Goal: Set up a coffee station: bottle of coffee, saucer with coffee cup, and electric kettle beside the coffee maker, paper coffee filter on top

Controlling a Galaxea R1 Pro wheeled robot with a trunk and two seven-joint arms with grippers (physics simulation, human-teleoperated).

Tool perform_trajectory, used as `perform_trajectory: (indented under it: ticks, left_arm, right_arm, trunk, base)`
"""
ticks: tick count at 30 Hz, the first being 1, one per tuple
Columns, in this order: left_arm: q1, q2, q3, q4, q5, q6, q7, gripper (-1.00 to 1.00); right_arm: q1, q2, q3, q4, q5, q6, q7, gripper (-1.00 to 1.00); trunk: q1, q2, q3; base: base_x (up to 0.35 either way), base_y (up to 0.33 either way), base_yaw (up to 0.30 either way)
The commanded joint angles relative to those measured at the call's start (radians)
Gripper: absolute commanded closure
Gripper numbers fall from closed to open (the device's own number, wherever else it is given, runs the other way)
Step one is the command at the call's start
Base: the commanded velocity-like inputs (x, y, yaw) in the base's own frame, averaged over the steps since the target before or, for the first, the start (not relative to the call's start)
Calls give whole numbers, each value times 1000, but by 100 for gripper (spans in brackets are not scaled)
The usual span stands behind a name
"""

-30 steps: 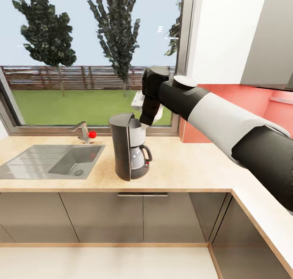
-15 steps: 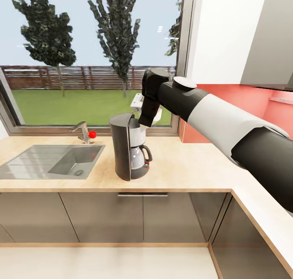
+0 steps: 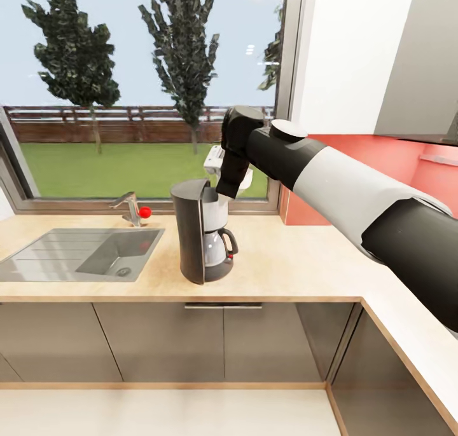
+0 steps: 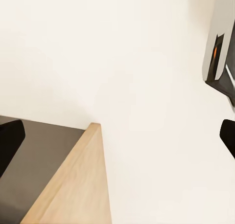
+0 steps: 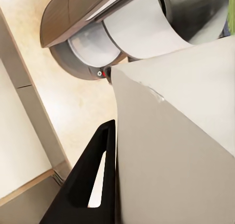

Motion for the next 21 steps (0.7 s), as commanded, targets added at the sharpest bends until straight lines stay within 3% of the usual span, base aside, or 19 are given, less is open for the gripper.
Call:
perform_trajectory:
  ticks: [1, 21]
  left_arm:
    - [0, 0, 0, 0, -1, 0, 2, -100]
    - [0, -1, 0, 0, -1, -5, 2, -100]
  right_arm:
    - [-1, 0, 0, -1, 8, 9, 8, 100]
    - [-1, 0, 0, -5, 9, 9, 7, 100]
  trunk:
    - [1, -2, 0]
    - [1, -2, 31]
  base:
    - [0, 0, 0]
    - [0, 0, 0]
